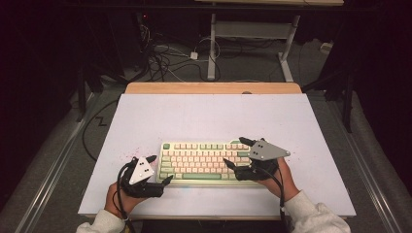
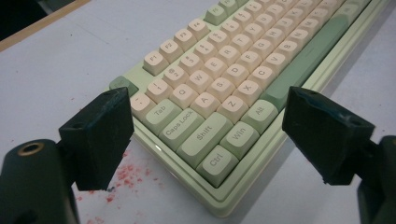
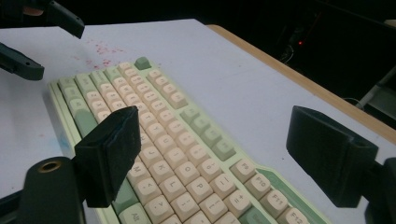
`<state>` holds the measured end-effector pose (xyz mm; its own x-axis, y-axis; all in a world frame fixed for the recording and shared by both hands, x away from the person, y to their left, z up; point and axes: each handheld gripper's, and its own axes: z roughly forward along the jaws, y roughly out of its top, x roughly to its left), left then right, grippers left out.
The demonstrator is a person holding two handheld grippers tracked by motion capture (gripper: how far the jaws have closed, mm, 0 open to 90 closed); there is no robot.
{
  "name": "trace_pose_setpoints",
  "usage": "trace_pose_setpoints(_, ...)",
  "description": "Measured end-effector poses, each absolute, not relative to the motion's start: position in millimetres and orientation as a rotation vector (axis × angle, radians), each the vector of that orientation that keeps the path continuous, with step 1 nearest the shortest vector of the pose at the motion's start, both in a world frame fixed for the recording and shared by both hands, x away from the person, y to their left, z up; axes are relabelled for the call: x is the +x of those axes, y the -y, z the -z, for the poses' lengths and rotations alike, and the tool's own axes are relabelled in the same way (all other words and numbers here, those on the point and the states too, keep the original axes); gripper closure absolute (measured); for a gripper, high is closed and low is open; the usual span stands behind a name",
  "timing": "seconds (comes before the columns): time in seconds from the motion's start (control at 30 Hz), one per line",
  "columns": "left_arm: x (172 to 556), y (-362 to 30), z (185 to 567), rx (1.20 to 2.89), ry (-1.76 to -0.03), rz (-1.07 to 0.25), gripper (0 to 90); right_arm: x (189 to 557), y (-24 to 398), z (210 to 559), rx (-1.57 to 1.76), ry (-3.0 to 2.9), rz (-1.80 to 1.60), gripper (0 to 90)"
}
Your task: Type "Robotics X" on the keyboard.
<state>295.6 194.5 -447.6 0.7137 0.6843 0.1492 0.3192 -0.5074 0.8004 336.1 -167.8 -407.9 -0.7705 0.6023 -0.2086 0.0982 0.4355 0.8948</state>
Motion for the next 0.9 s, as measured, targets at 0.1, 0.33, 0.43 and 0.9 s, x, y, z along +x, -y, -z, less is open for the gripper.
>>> trace_pose_setpoints(0.1,298,-193,447,2.125,-0.768,-0.565,15.8,333,175,408,0.600,-2.169,-1.309,18.1)
trace_pose_setpoints(0.33,304,-190,442,2.119,-0.771,-0.504,20.9,325,187,411,0.605,-2.151,-1.313,18.9)
trace_pose_setpoints(0.43,306,-186,442,2.132,-0.756,-0.495,25.2,323,190,412,0.604,-2.146,-1.307,19.4)
trace_pose_setpoints(0.9,313,-173,437,2.180,-0.694,-0.461,66.5,319,195,415,0.607,-2.131,-1.286,21.3)
